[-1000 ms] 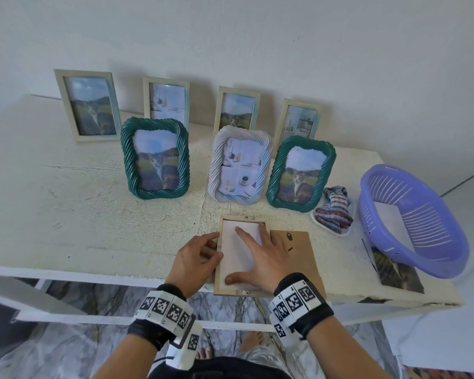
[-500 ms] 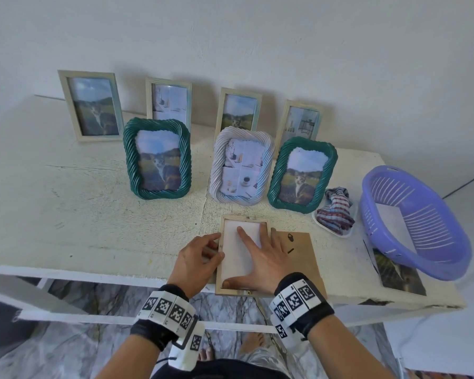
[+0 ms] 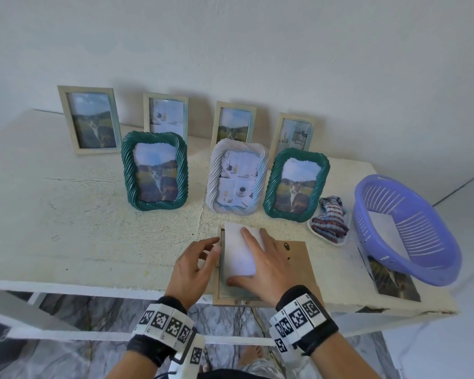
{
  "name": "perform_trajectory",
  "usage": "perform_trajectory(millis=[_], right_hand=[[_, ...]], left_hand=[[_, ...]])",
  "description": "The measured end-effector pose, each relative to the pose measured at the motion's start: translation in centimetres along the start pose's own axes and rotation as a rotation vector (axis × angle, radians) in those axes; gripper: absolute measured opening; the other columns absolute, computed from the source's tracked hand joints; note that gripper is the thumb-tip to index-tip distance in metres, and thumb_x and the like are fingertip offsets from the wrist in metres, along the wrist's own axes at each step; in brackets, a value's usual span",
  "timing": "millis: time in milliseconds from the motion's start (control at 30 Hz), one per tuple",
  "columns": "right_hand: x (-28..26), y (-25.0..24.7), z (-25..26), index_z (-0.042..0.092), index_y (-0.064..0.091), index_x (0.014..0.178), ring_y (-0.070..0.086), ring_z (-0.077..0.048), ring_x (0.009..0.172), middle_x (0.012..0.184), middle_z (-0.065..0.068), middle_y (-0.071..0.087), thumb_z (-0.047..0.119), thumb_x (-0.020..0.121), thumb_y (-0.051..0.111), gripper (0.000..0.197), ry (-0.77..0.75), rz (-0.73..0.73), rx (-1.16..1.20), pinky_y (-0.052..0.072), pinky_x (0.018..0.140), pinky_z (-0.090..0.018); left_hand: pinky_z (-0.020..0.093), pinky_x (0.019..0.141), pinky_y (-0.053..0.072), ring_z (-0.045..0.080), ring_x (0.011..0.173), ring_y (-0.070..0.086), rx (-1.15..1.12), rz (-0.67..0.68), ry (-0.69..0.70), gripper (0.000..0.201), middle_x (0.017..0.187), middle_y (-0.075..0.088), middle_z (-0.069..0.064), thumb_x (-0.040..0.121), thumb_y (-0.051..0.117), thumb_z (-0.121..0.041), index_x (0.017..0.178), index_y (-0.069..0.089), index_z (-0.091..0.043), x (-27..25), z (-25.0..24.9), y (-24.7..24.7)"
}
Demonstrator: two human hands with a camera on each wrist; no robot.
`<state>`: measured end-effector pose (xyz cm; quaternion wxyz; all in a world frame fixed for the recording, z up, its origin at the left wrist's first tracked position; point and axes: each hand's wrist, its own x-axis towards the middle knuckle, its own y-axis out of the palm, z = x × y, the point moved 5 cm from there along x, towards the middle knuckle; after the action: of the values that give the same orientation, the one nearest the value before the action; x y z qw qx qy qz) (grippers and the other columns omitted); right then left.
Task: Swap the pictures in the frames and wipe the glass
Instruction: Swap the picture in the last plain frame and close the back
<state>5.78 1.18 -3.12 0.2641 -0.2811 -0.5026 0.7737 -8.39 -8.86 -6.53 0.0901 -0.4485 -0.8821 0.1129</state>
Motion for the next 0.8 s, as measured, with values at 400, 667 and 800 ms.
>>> perform_trajectory(millis=[400, 667, 800], right_hand=[[-4.6, -2.6, -1.9, 0.039, 0.040, 0.135, 0.059, -0.020, 0.096, 0.106, 0.023, 0.062, 0.001, 0.092, 0.056, 0.060, -0.040, -0.384, 0.948, 0.051, 0.085, -0.030], [-7.1, -3.3, -2.5, 0.024, 0.052, 0.134, 0.064, -0.016, 0.109, 0.116, 0.004, 0.069, 0.020, 0.090, 0.062, 0.045, -0.052, -0.302, 1.052, 0.054, 0.088, -0.037], [-8.0, -3.6, -6.5, 0.031, 0.056, 0.123, 0.062, -0.007, 0.096, 0.111, 0.014, 0.064, 0.016, 0.091, 0.063, 0.035, 0.104, -0.440, 0.802, 0.053, 0.078, -0.024]], left_hand=[[0.029, 0.073, 0.056, 0.005, 0.084, 0.064, -0.067, 0.052, -0.042, 0.012, 0.096, 0.067, -0.006, 0.090, 0.066, -0.020, 0.099, 0.066, -0.028, -0.2, -2.2, 2.1], [0.033, 0.096, 0.050, 0.016, 0.106, 0.066, -0.402, 0.264, -0.115, 0.040, 0.109, 0.072, 0.004, 0.101, 0.045, -0.038, 0.107, 0.069, -0.006, -1.6, -5.5, 6.0], [0.038, 0.091, 0.054, 0.022, 0.107, 0.067, -0.493, 0.247, -0.126, 0.032, 0.111, 0.073, 0.005, 0.096, 0.048, -0.028, 0.114, 0.067, -0.009, -1.6, -6.3, 7.6]])
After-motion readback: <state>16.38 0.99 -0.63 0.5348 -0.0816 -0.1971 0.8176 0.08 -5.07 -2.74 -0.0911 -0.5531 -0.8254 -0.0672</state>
